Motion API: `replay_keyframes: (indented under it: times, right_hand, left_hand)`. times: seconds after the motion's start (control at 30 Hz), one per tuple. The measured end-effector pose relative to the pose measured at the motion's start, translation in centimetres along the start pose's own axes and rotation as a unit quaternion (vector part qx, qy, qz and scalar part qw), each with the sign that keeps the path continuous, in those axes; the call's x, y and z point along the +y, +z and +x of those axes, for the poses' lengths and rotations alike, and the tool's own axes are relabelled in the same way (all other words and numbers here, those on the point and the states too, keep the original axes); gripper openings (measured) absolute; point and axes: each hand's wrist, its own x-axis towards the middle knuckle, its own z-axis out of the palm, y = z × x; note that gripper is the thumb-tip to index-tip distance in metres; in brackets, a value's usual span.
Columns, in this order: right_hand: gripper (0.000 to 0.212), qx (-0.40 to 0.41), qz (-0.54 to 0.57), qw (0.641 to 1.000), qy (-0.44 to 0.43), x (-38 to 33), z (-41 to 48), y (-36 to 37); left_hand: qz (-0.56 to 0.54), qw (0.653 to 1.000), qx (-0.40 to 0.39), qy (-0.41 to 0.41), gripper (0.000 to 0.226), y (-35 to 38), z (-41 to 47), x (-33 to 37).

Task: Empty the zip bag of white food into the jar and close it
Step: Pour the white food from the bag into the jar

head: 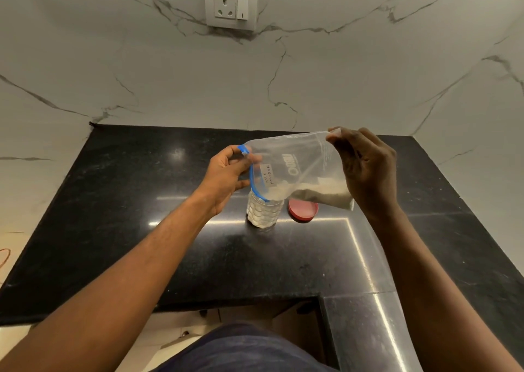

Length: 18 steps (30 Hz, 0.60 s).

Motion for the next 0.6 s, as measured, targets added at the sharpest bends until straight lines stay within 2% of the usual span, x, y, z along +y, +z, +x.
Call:
replay_keyframes:
  times: [0.47, 0.6]
  right_hand:
    - [0.019, -0.003, 0.017, 1.0, 0.007, 0.67, 0.28, 0.32]
    - [0.034, 0.003, 0.004, 1.0, 0.026, 0.21, 0.45, 0.59]
  left_hand:
    - [0.002, 1.0, 0.003, -0.003, 0.024, 0.12, 0.4, 0.23]
    - [-0.002, 1.0, 0.006, -0.004, 0.024, 0.27, 0.53, 0.18]
